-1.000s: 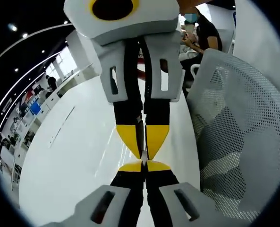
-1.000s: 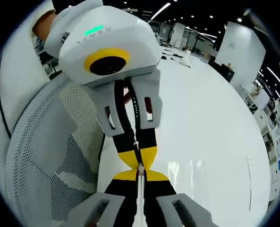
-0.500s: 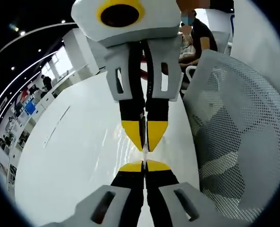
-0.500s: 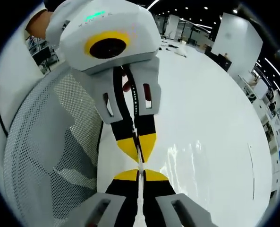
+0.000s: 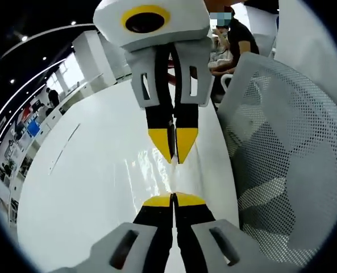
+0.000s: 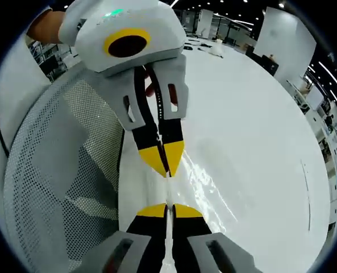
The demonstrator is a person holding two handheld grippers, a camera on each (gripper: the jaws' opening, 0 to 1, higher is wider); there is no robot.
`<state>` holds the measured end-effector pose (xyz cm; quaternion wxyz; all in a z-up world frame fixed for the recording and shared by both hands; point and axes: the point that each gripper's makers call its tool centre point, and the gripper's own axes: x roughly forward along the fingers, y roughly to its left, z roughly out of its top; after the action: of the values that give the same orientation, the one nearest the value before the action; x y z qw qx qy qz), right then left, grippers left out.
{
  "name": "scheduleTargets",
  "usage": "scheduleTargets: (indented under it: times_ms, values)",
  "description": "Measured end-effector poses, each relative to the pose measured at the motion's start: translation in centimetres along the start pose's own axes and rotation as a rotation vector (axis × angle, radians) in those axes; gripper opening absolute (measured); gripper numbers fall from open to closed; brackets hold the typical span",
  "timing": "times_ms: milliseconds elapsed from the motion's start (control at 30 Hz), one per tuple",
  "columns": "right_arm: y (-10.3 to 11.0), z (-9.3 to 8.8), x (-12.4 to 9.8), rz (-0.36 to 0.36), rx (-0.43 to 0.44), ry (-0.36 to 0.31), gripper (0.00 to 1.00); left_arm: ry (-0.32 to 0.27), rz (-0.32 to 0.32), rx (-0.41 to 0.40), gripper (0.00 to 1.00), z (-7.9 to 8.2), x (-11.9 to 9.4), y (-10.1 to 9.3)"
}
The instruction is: Open the resealable bag by pulling the two sides of the seal apart until the entire bag opening is separated and visibly accessible.
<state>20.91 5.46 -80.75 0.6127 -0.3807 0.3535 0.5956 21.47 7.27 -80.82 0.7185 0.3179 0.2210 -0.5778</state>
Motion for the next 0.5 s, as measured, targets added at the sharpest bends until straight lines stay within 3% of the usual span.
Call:
scheduleTargets:
  times_ms: [500]
  values:
    - [-0.09, 0.00, -0.07, 0.002, 0.005, 0.007, 0.00, -0.011, -0.003, -0.012, 0.00, 0.59, 0.01, 0.02]
